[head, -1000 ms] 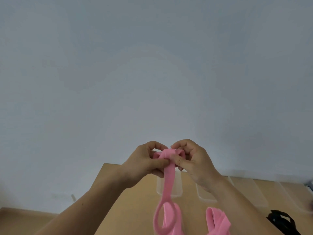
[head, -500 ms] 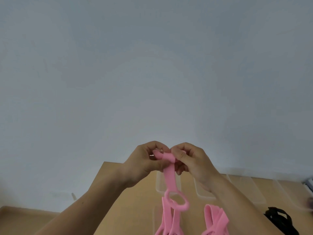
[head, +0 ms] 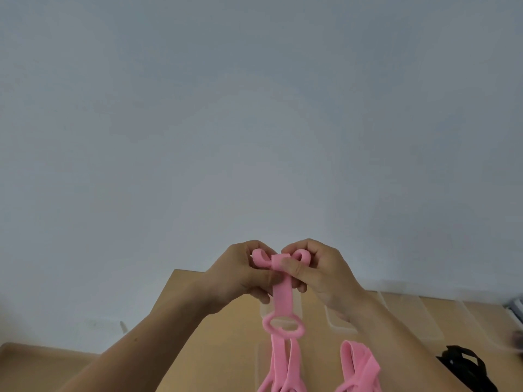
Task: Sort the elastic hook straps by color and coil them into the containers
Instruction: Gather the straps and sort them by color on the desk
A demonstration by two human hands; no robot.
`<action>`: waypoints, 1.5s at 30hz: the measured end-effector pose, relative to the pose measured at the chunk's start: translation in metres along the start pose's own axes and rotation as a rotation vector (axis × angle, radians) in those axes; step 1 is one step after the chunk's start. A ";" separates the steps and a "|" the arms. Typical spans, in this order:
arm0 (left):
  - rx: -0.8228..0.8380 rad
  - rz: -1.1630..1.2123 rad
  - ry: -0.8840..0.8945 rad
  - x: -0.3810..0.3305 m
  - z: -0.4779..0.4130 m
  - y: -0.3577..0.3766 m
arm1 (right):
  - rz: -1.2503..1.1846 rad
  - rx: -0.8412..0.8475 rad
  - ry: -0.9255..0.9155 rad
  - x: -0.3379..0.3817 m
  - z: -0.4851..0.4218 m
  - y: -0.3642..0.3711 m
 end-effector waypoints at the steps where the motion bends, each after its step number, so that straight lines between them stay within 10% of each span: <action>1: 0.029 0.019 -0.008 -0.001 0.001 0.000 | -0.005 0.003 -0.006 -0.001 0.000 0.000; 23: -0.221 -0.002 0.211 0.010 -0.002 0.014 | -0.038 0.023 0.166 -0.002 0.001 -0.003; 45: -0.014 0.228 -0.048 0.006 -0.004 0.004 | 0.019 0.057 -0.012 -0.008 0.000 -0.003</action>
Point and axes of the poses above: each hand's wrist, its own z-axis away from the middle knuckle, its own y-axis out of the palm, x = y × z, the point moved 1 cm from there along -z, towards the middle knuckle, and after that the axes turned 3 degrees about -z, right-handed, at the moved point
